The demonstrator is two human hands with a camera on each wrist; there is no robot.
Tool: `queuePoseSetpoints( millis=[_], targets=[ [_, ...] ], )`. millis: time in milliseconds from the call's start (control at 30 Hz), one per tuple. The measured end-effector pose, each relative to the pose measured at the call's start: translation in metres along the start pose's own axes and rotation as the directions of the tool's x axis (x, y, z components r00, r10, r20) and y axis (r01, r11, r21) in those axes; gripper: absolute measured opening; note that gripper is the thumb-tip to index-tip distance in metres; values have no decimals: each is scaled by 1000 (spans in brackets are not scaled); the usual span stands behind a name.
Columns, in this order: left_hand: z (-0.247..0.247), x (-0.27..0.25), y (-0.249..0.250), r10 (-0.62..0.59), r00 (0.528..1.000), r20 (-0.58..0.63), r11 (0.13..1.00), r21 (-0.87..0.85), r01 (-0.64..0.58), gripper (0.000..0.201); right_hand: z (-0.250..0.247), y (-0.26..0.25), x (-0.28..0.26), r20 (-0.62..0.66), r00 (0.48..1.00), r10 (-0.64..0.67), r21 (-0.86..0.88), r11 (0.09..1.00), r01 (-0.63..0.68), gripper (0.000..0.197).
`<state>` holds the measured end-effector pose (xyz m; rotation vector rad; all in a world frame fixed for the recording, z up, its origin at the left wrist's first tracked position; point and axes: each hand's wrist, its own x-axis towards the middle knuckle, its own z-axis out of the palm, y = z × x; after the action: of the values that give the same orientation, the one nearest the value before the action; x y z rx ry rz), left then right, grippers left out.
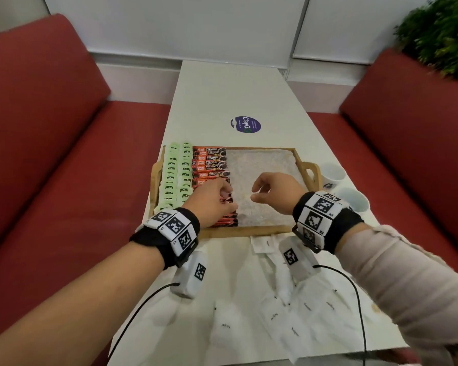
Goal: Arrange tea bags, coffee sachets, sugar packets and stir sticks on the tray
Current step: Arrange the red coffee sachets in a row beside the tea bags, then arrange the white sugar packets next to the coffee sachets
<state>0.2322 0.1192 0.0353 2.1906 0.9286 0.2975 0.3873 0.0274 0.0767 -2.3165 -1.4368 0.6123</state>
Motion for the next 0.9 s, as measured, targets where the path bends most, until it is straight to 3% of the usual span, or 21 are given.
queuePoseSetpoints(
  millis=[367,467,567,700,900],
  targets=[
    [33,-43,32,85,968,236,990,86,-108,32,1,37,-78,81,995,64,-41,997,-61,19],
    [36,-47,37,107,947,303,971,172,-164,39,0,47,-86,83,988,129,-72,990,-123,25],
    [42,-51,41,118,928,355,958,205,-200,41,0,58,-100,81,974,212,-139,970,-199,41],
    [50,-62,47,105,908,404,958,204,-202,49,2,62,-125,132,936,328,-271,920,-284,77],
    [76,-93,53,32,884,467,912,348,-217,86,34,65,-152,141,889,435,-415,842,-346,109]
  ],
)
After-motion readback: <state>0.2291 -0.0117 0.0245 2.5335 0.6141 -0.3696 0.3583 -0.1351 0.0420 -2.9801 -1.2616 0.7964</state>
